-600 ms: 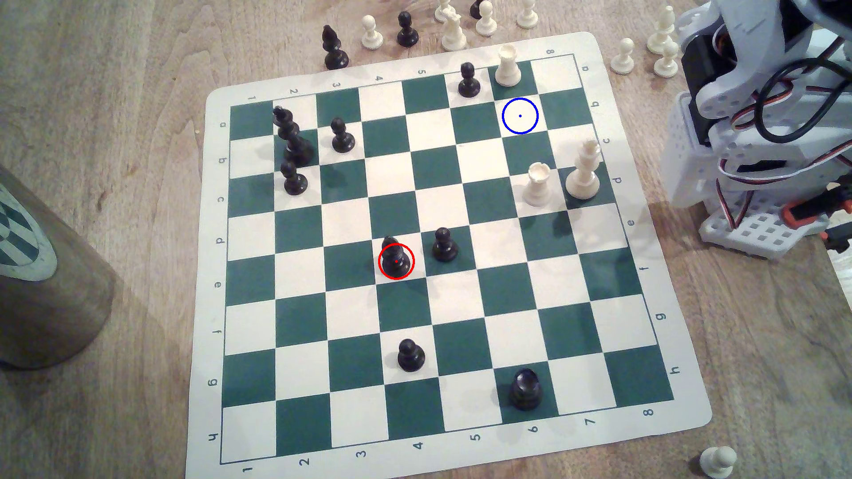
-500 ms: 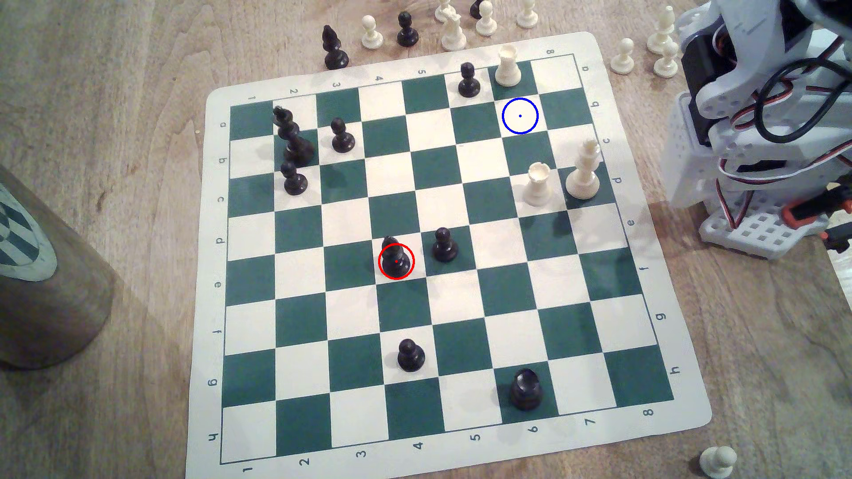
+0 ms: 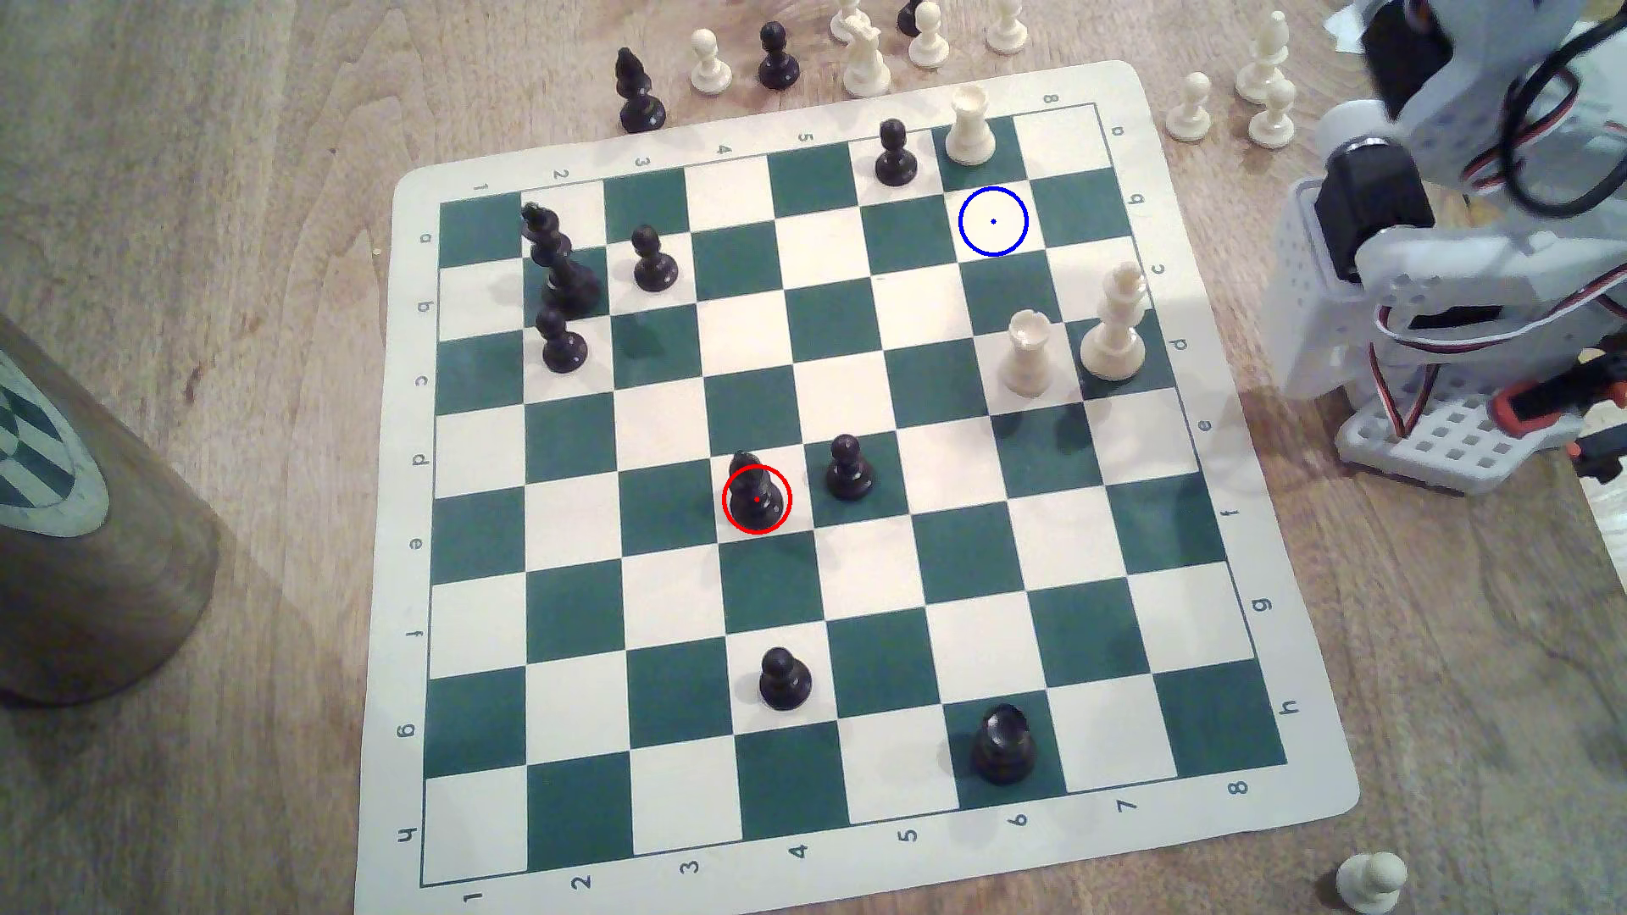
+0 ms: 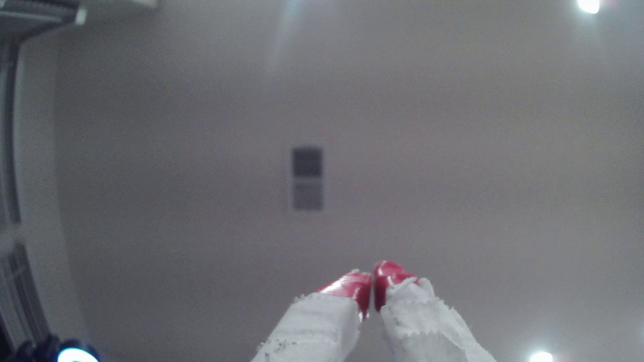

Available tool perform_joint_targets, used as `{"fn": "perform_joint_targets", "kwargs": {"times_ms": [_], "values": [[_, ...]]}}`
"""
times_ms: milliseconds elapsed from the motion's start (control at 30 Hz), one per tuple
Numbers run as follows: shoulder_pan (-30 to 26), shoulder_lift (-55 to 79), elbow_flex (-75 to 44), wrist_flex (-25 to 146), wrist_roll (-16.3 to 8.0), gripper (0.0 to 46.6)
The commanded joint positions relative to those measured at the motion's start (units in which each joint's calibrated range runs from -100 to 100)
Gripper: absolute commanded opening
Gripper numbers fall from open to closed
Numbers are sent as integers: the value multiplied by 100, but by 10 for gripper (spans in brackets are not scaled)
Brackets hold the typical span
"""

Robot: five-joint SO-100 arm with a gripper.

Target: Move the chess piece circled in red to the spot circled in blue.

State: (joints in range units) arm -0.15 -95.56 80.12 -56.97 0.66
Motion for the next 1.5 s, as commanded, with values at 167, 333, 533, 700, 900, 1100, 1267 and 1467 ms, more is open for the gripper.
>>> {"fn": "perform_joint_targets", "kwargs": {"times_ms": [167,333,533,700,900,1100,1267,1467], "values": [[324,-20,-1792,3674,0,1],[324,-20,-2246,4714,-10,1],[253,210,-3216,8269,-122,2],[-529,855,-3932,10030,-225,2],[-685,2052,-3986,11340,-352,2],[-1006,3325,-4422,11692,-718,2],[-1022,4361,-4920,12069,-860,5],[-865,5719,-5156,12085,-928,77]]}}
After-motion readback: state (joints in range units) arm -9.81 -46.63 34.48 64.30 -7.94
